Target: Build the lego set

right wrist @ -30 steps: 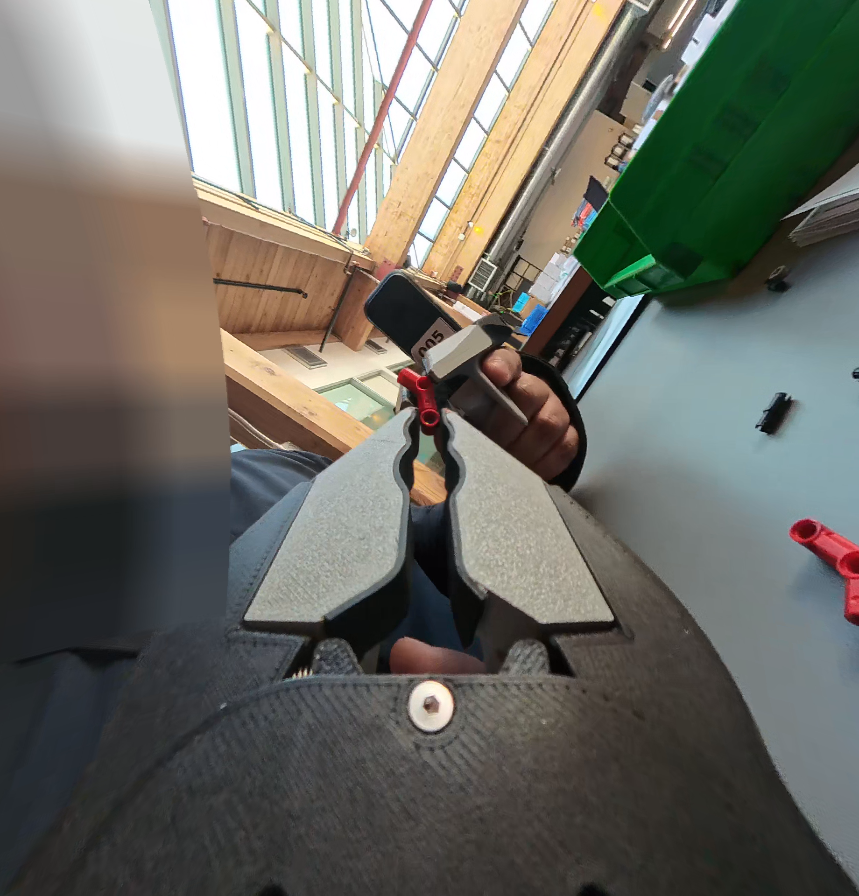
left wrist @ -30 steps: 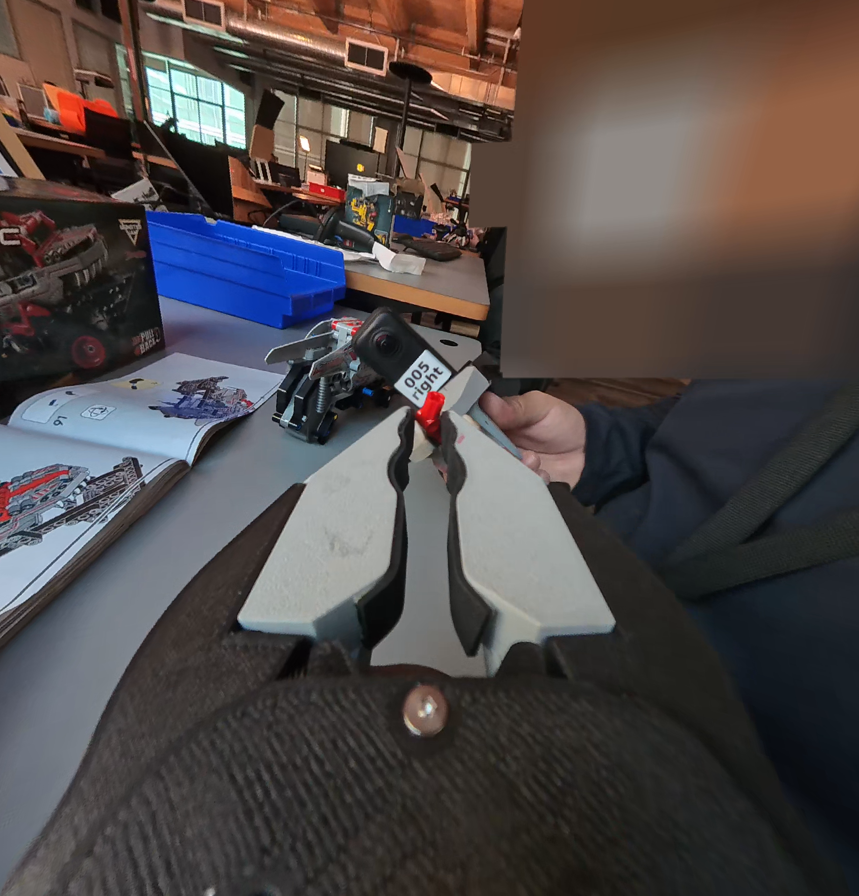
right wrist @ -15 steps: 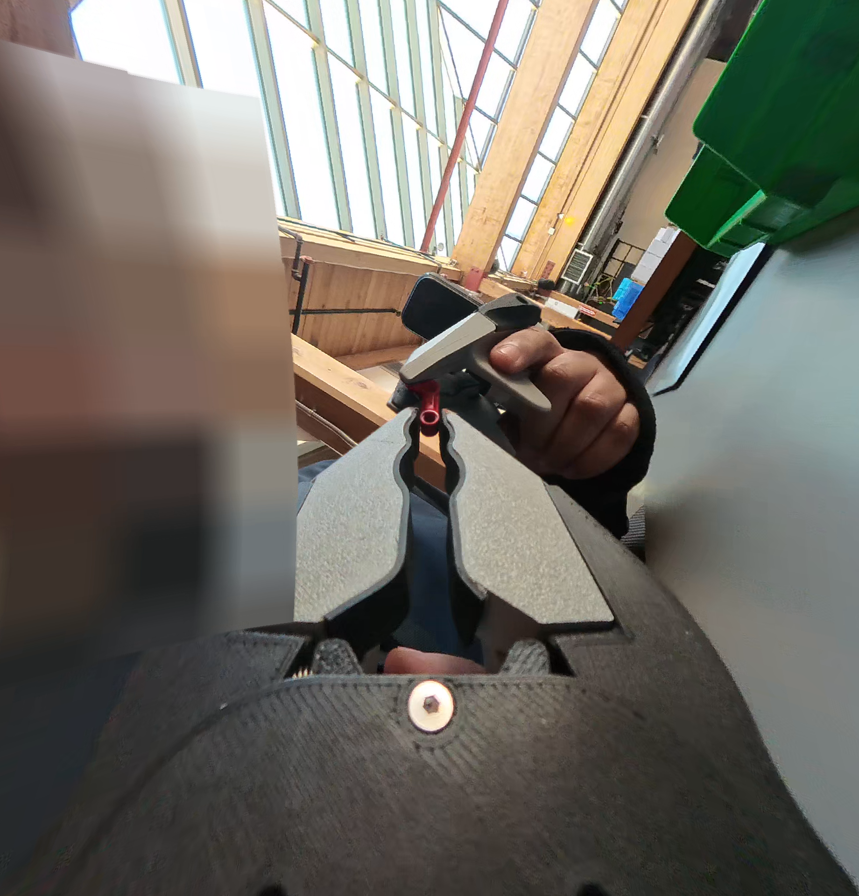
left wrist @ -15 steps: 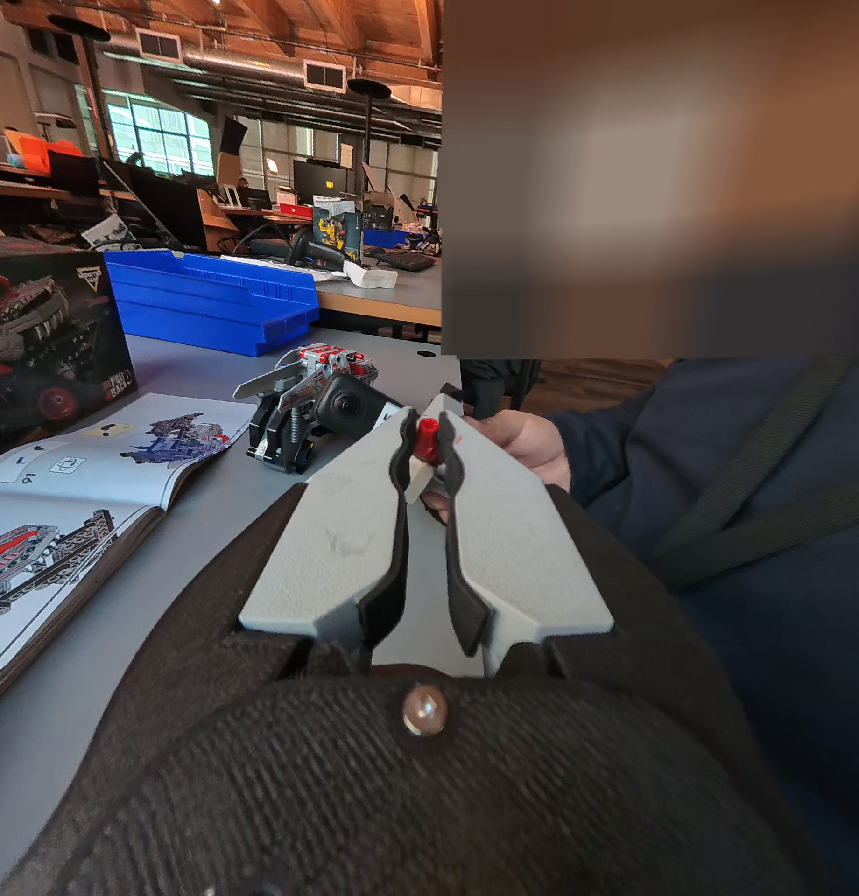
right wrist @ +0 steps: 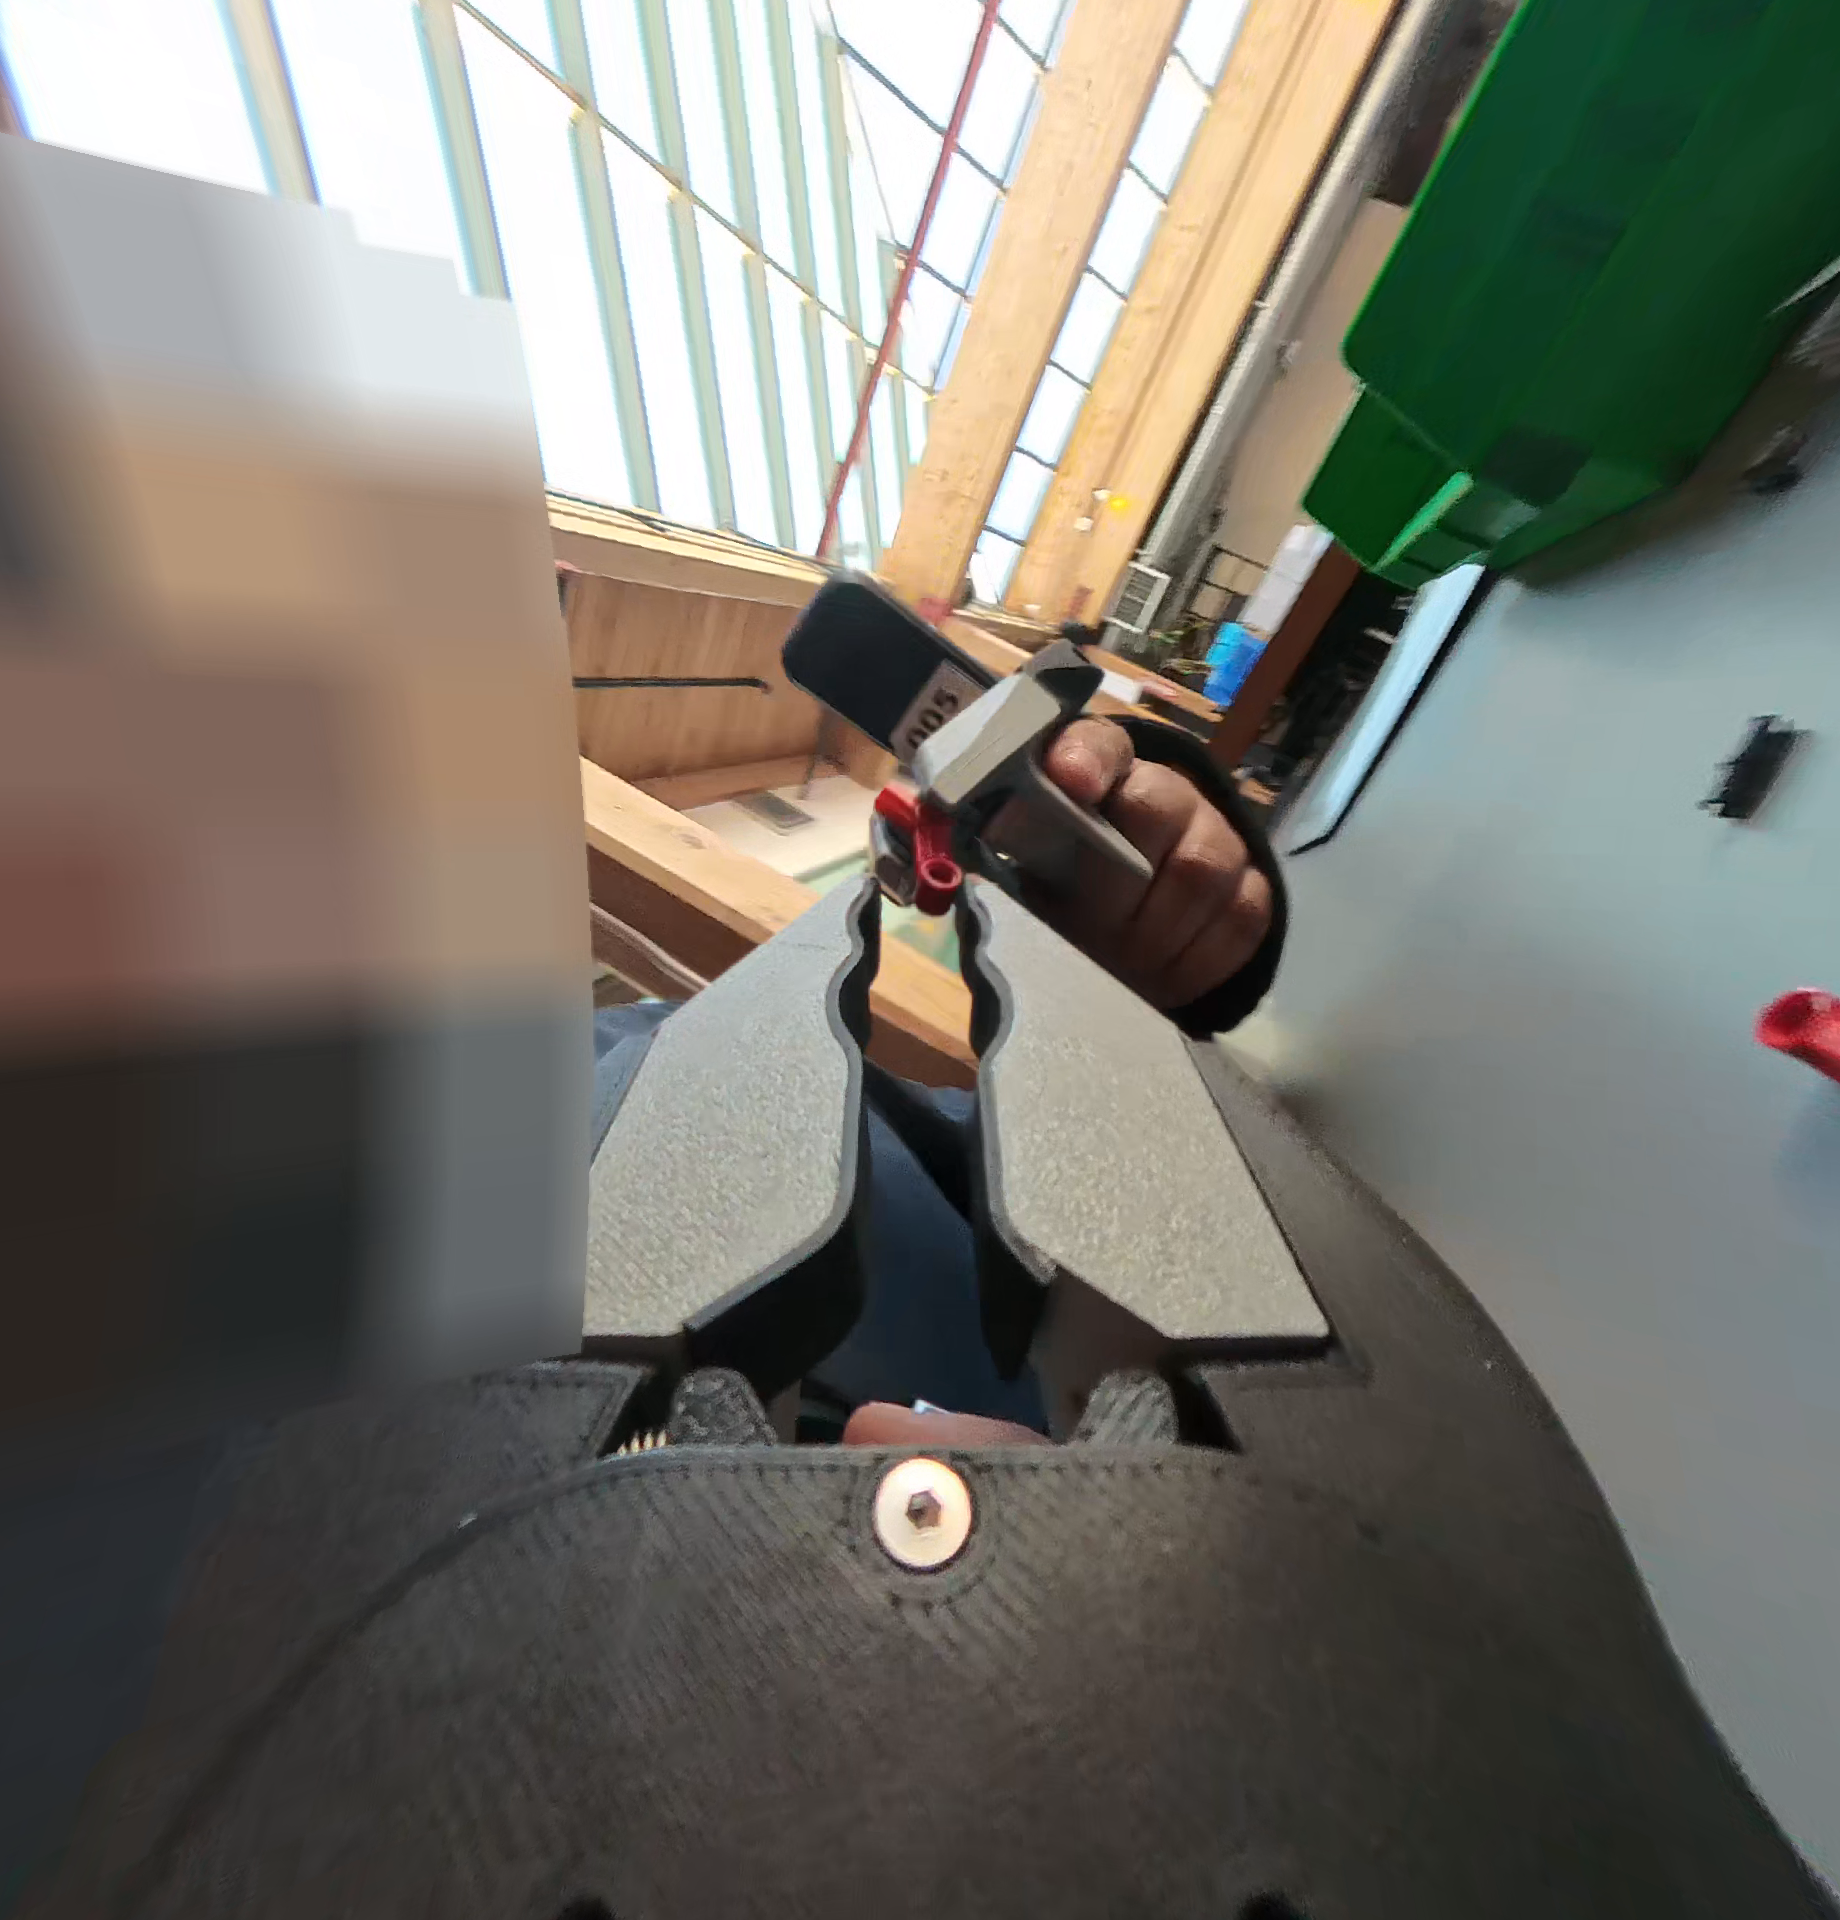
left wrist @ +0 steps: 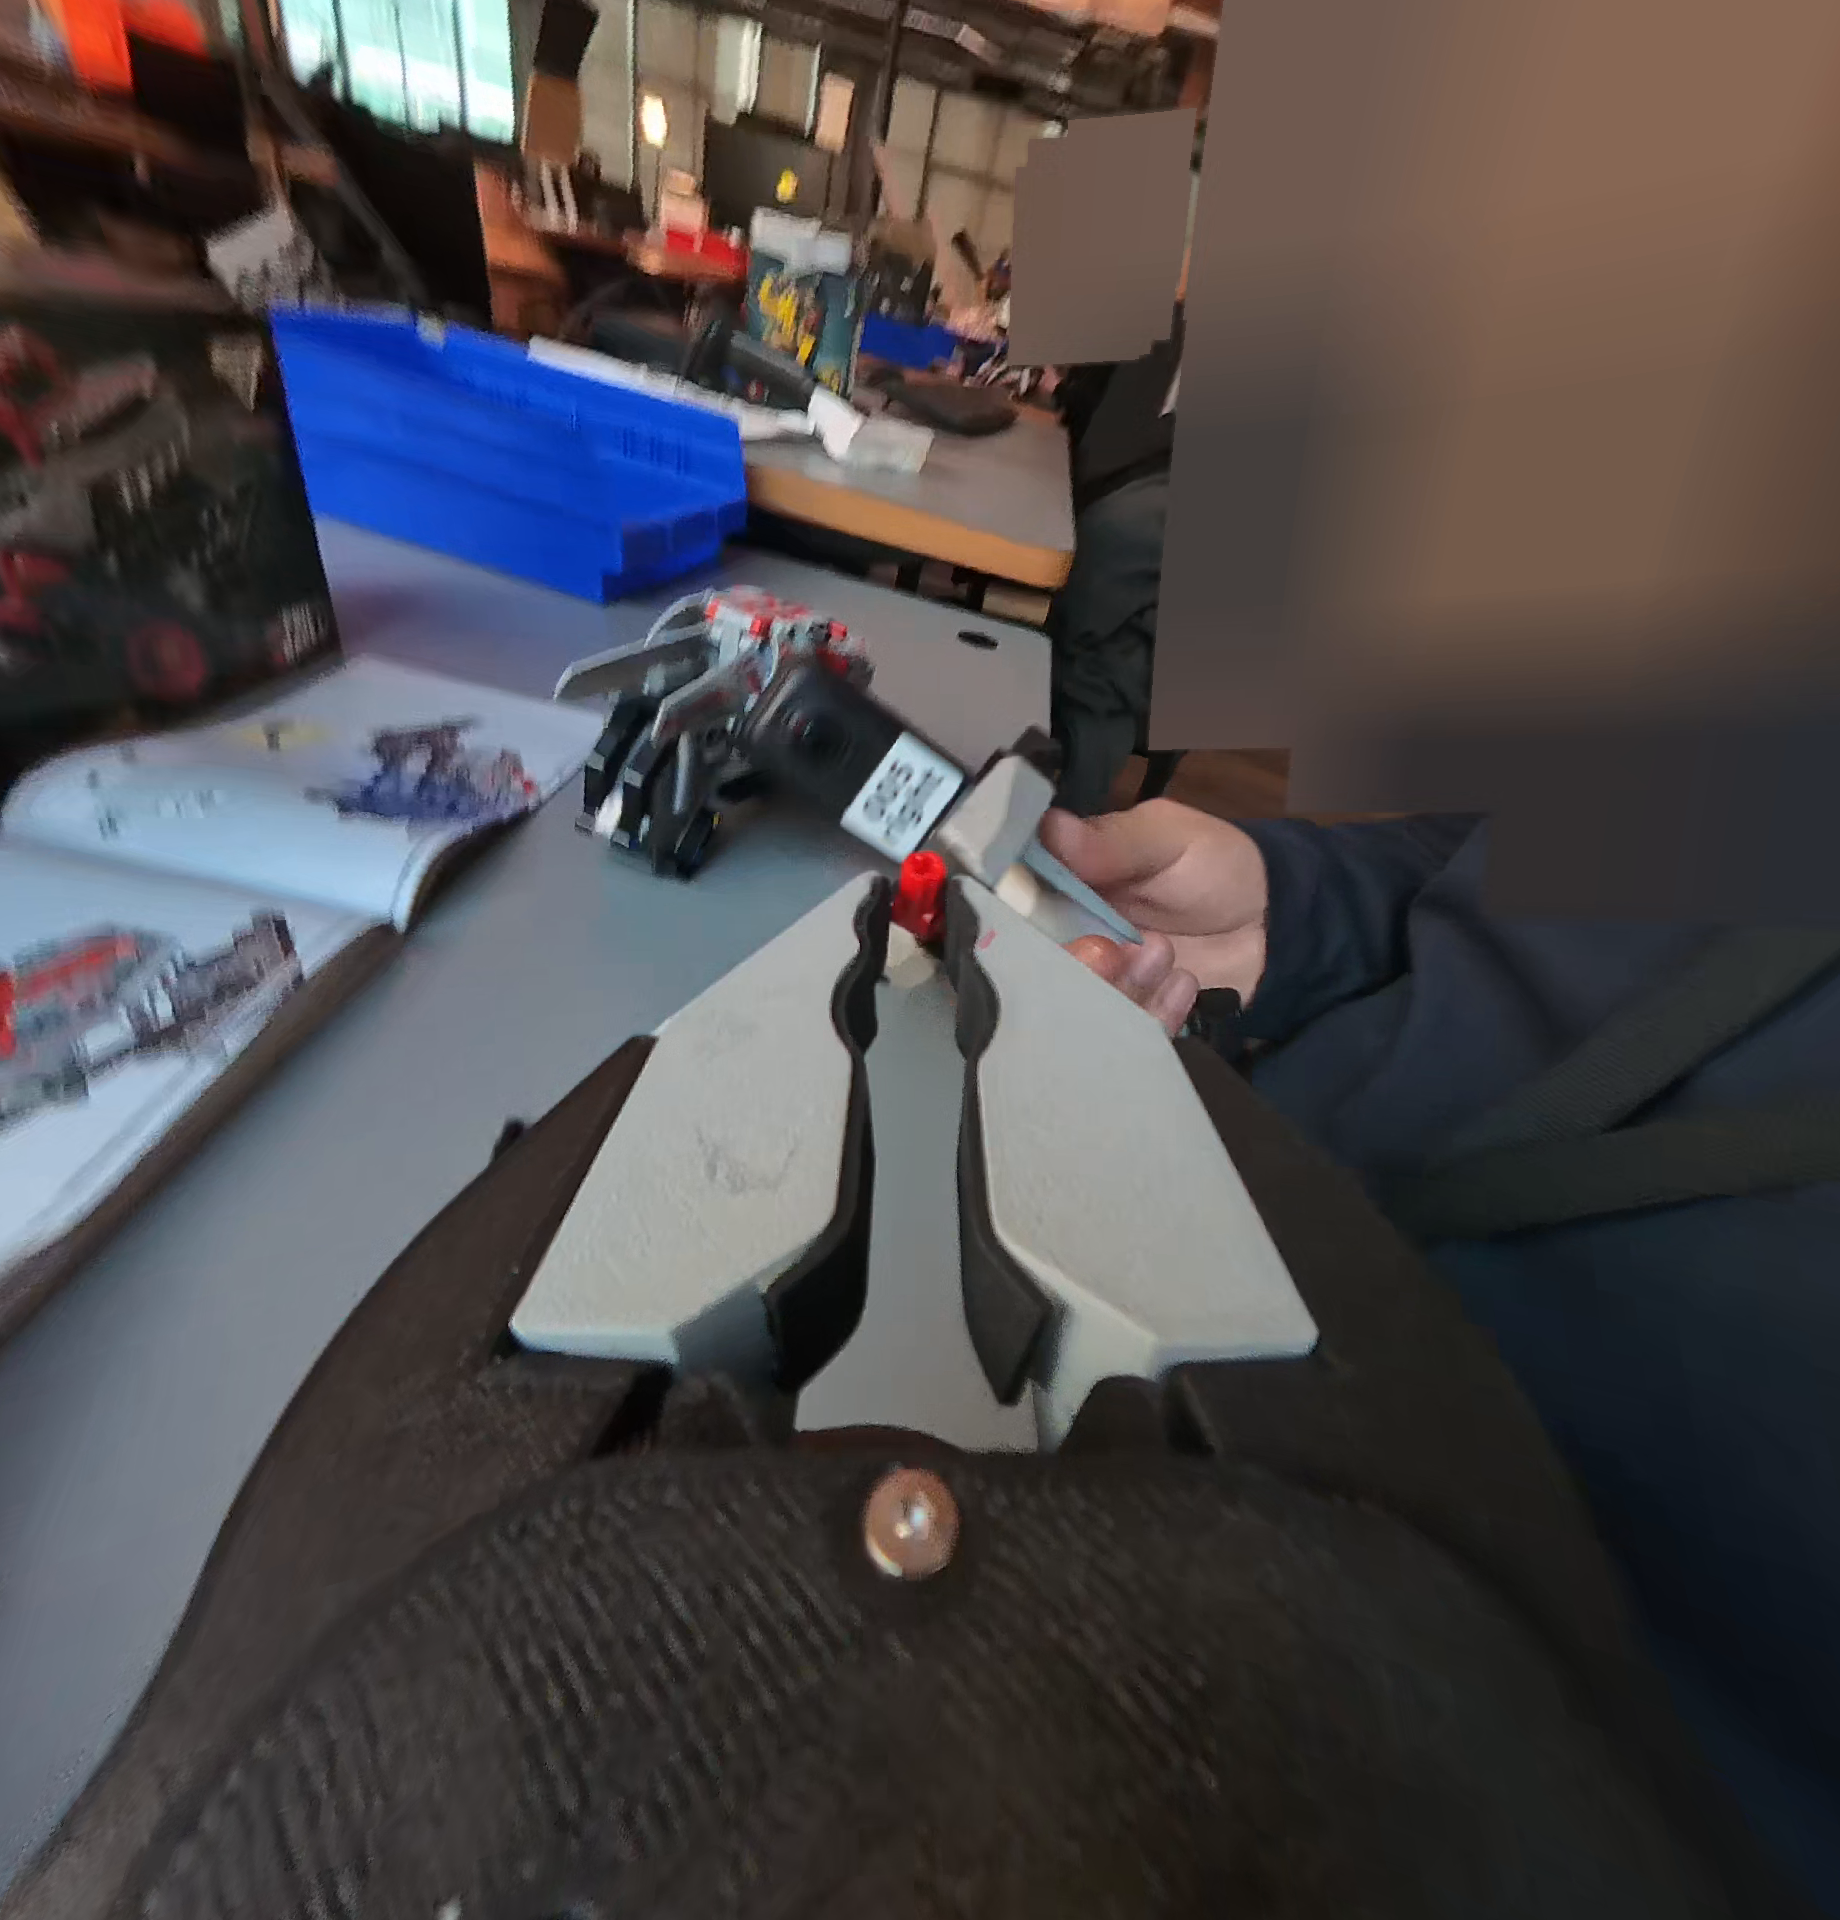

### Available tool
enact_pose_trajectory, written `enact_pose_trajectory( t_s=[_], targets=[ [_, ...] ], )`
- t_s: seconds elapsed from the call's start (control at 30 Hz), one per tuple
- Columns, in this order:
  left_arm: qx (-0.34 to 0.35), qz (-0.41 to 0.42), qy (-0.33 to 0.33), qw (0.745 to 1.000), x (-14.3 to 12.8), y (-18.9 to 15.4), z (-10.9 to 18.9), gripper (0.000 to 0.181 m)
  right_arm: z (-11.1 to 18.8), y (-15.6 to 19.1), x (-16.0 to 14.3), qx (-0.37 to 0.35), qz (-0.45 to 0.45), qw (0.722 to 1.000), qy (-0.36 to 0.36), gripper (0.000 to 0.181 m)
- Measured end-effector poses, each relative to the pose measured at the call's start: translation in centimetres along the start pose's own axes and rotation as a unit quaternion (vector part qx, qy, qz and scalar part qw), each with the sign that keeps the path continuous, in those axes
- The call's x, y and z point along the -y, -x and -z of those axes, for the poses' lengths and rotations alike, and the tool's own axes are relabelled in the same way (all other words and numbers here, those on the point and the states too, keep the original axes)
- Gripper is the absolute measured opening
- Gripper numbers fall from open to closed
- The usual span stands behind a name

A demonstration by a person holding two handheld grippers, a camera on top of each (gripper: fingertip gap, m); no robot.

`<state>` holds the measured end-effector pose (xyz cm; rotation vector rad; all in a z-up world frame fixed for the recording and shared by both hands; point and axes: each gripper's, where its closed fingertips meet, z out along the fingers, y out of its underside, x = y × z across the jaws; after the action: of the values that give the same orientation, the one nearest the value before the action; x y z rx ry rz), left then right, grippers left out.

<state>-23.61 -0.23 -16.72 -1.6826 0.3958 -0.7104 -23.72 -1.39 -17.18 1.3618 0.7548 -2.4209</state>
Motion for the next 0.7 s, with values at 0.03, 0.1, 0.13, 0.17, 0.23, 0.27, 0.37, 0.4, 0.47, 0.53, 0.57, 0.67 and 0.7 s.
enact_pose_trajectory(
  t_s=[0.03, 0.1, 0.13, 0.17, 0.23, 0.27, 0.37, 0.4, 0.47, 0.53, 0.57, 0.67, 0.7],
  targets=[
    [0.002, 0.047, 0.018, 0.999, -0.6, 0.6, 0.0, 0.006, 0.2, -0.6, -0.1, -0.032, 0.022, 0.999, 0.007, 0.014],
    [-0.007, 0.15, 0.043, 0.988, -1.8, 1.5, 0.0, 0.007, 0.4, -1.6, -0.5, -0.101, 0.081, 0.991, 0.039, 0.02],
    [-0.014, 0.187, 0.047, 0.981, -2.3, 1.8, 0.1, 0.007, 0.5, -1.9, -0.9, -0.128, 0.11, 0.984, 0.061, 0.02],
    [-0.022, 0.211, 0.053, 0.976, -2.7, 2.0, 0.1, 0.007, 0.5, -2.2, -1.4, -0.156, 0.141, 0.974, 0.086, 0.02],
    [-0.028, 0.237, 0.076, 0.968, -3.8, 2.2, 0.2, 0.007, 0.8, -3.3, -2.1, -0.234, 0.23, 0.934, 0.142, 0.019],
    [-0.03, 0.243, 0.086, 0.966, -4.3, 2.2, 0.3, 0.007, 1.1, -3.8, -2.2, -0.272, 0.275, 0.907, 0.166, 0.016],
    [-0.037, 0.262, 0.101, 0.959, -5.1, 2.2, 0.2, 0.007, 1.8, -4.8, -1.7, -0.353, 0.392, 0.823, 0.211, 0.015],
    [-0.035, 0.266, 0.102, 0.958, -5.3, 2.2, 0.1, 0.007, 2.0, -5.1, -1.6, -0.369, 0.418, 0.8, 0.221, 0.016],
    [-0.036, 0.271, 0.1, 0.957, -5.3, 2.2, -0.1, 0.007, 2.0, -5.8, -2.0, -0.382, 0.437, 0.777, 0.244, 0.013],
    [-0.039, 0.272, 0.101, 0.956, -5.4, 1.9, -0.5, 0.007, 2.0, -6.2, -2.1, -0.386, 0.438, 0.774, 0.246, 0.011],
    [-0.033, 0.271, 0.1, 0.957, -5.4, 2.0, -0.7, 0.007, 1.9, -6.4, -2.2, -0.385, 0.434, 0.777, 0.243, 0.01],
    [-0.016, 0.263, 0.104, 0.959, -5.8, 2.3, -1.0, 0.007, 2.1, -6.6, -2.2, -0.38, 0.41, 0.797, 0.229, 0.008],
    [-0.009, 0.256, 0.111, 0.96, -6.0, 2.4, -1.0, 0.007, 2.3, -6.6, -2.3, -0.377, 0.397, 0.804, 0.23, 0.008]
  ],
)
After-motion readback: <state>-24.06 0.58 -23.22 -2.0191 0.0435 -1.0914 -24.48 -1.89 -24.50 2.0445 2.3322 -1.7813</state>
